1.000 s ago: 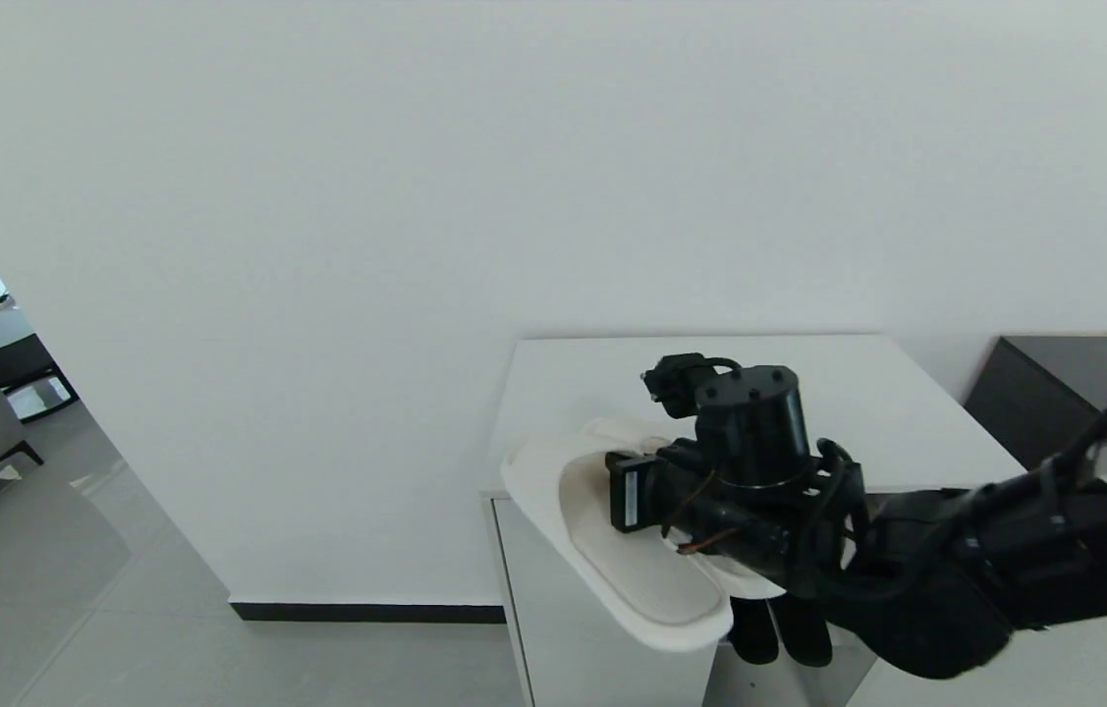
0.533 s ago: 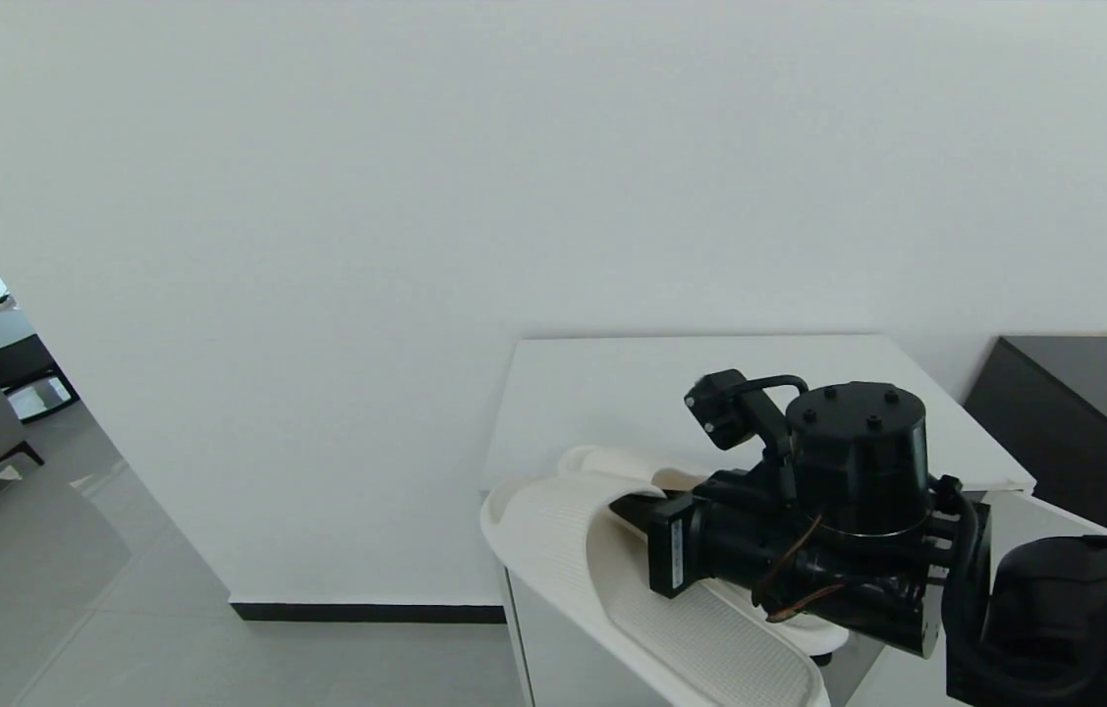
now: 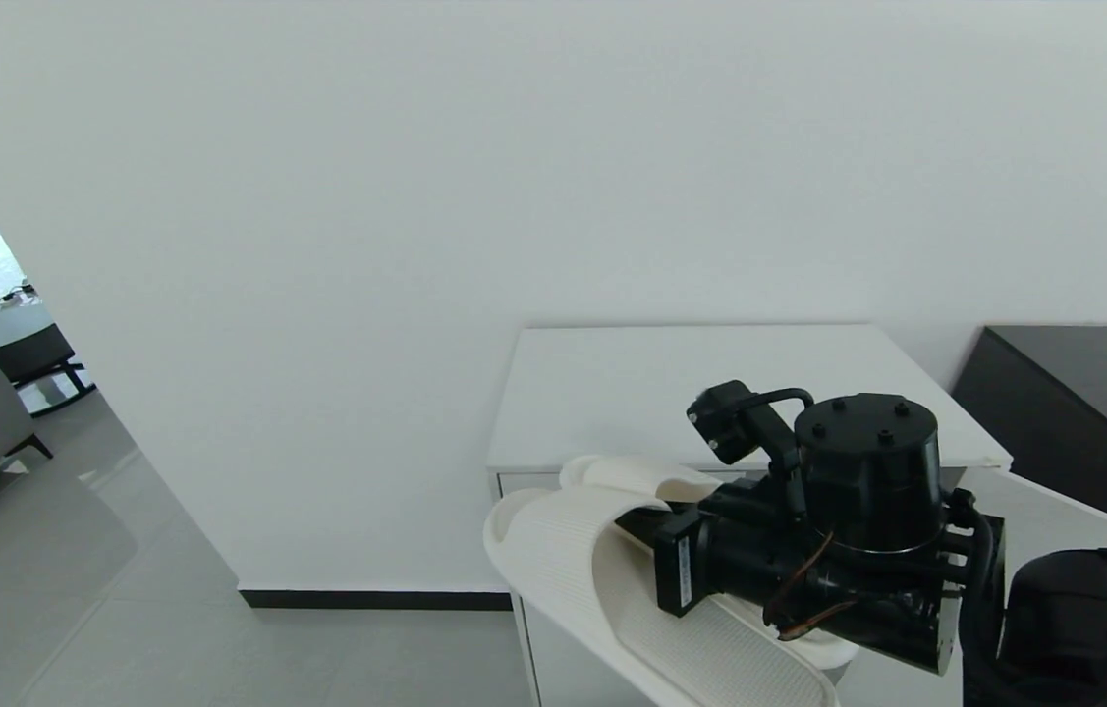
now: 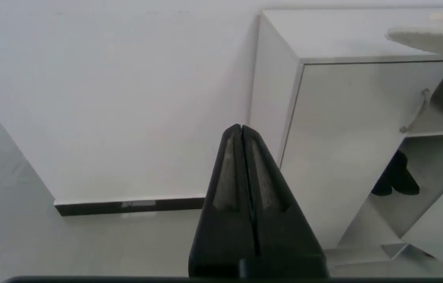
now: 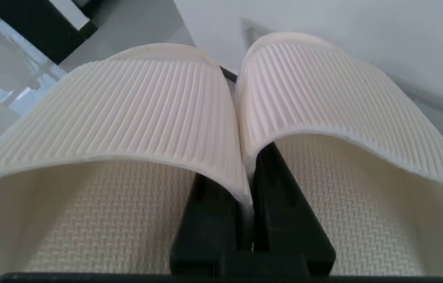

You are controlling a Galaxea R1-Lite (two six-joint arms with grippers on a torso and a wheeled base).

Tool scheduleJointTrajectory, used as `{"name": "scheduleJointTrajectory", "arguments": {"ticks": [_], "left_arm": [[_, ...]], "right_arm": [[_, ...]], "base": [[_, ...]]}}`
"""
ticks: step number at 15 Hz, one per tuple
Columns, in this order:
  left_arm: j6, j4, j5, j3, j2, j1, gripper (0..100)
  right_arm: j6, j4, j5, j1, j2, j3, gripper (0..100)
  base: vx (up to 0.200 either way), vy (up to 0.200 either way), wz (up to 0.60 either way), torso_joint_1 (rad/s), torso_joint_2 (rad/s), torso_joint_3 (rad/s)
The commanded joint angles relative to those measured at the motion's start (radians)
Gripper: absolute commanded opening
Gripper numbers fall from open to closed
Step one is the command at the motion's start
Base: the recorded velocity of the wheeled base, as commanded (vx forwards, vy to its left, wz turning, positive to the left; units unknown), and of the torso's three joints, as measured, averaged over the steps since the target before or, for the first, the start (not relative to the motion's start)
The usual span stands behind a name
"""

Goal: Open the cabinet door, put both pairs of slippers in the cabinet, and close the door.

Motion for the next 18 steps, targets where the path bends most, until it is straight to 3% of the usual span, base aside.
{"name": "scheduleJointTrajectory", "arguments": {"ticks": [1, 5, 7, 9, 11, 12, 13, 18], "left_arm": [[0.000, 0.000, 0.000, 0.000, 0.001, 0.001, 0], [0.001, 0.000, 0.000, 0.000, 0.001, 0.001, 0], [0.000, 0.000, 0.000, 0.000, 0.001, 0.001, 0], [0.001, 0.000, 0.000, 0.000, 0.001, 0.001, 0], [0.001, 0.000, 0.000, 0.000, 0.001, 0.001, 0], [0.001, 0.000, 0.000, 0.000, 0.001, 0.001, 0], [0.001, 0.000, 0.000, 0.000, 0.001, 0.001, 0], [0.001, 0.000, 0.000, 0.000, 0.001, 0.001, 0]], "right_arm": [[-0.007, 0.001, 0.000, 0.000, 0.004, 0.003, 0], [-0.018, -0.076, 0.003, 0.000, 0.018, 0.032, 0], [-0.021, -0.191, -0.003, 0.000, 0.046, 0.066, 0], [-0.050, -0.208, 0.000, 0.011, 0.047, 0.098, 0], [-0.063, -0.281, 0.147, 0.001, 0.040, 0.167, 0], [-0.096, -0.421, 0.302, -0.038, 0.046, 0.238, 0], [-0.101, -0.502, 0.359, -0.060, 0.060, 0.270, 0], [-0.106, -0.508, 0.354, -0.060, 0.072, 0.284, 0]], "base": [[-0.200, 0.000, 0.00, -0.017, 0.00, 0.007], [-0.200, 0.000, 0.00, 0.004, 0.00, 0.002], [0.000, 0.000, 0.00, 0.000, 0.00, 0.000], [0.000, 0.000, 0.00, 0.000, 0.00, 0.000], [0.000, 0.000, 0.00, 0.000, 0.00, 0.000], [0.000, -0.200, 0.00, 0.012, 0.01, 0.002], [0.000, -0.200, 0.00, -0.002, 0.00, 0.002], [0.000, -0.200, 0.00, 0.010, 0.00, 0.004]]}}
